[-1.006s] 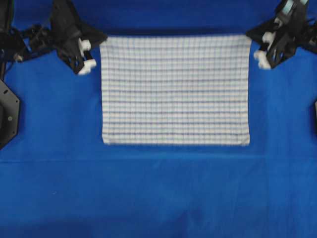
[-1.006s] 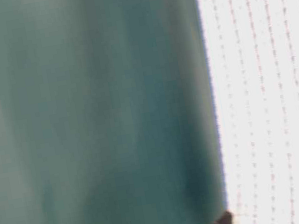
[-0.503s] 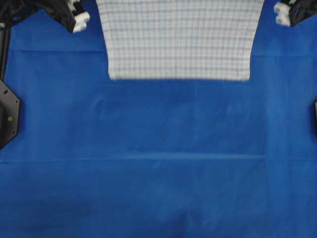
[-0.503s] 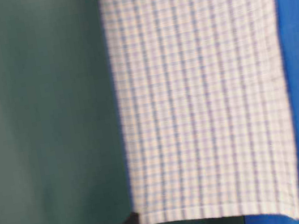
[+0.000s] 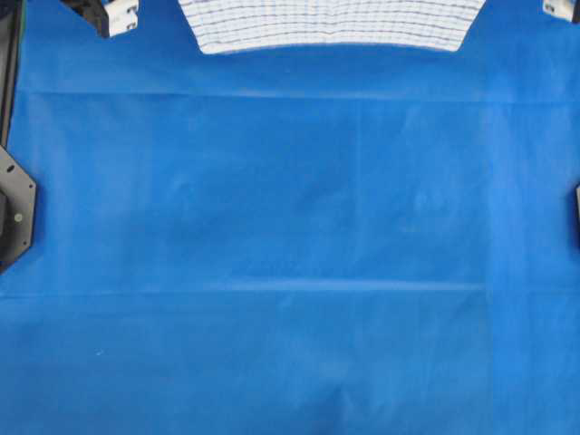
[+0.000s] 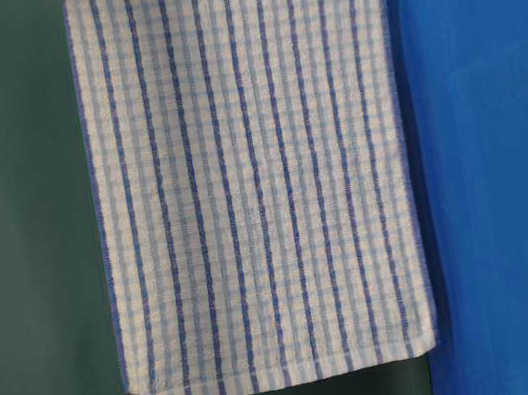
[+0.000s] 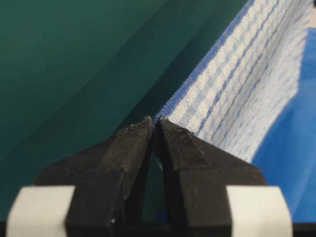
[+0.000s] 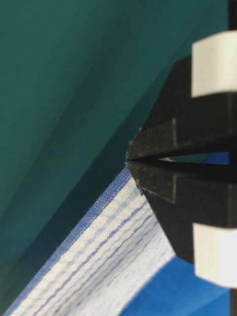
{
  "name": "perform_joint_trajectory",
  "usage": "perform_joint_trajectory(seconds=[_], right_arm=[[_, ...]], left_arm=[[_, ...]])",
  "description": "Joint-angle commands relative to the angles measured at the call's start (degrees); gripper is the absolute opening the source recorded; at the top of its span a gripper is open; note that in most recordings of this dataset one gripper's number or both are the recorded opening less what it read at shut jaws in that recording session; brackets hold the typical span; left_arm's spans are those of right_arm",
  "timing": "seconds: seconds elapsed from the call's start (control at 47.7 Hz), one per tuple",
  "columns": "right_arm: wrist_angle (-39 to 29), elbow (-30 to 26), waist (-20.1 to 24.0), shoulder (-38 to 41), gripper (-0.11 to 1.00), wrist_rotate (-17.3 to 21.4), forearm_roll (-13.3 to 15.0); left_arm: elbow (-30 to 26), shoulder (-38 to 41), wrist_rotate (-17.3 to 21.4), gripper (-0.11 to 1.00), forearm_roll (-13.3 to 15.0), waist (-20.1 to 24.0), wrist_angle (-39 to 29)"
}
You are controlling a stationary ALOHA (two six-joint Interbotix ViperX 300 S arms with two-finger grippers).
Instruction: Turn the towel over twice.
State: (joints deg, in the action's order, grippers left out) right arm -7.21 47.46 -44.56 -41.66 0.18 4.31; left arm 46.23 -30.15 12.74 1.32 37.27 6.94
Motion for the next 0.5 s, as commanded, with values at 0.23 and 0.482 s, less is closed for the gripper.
perform_joint_trajectory(seconds=[0.23, 0.482], right_arm=[[-5.7, -0.5, 3.9, -1.0, 0.03, 1.7, -1.6], [-12.6, 5.5, 15.4, -1.6, 0.03, 8.3, -4.8]], left_arm=[[-0.4, -1.1, -0.8, 0.04, 0.1, -3.2, -4.8], [4.4, -1.1, -3.6, 0.04, 0.3, -13.5, -12.4]])
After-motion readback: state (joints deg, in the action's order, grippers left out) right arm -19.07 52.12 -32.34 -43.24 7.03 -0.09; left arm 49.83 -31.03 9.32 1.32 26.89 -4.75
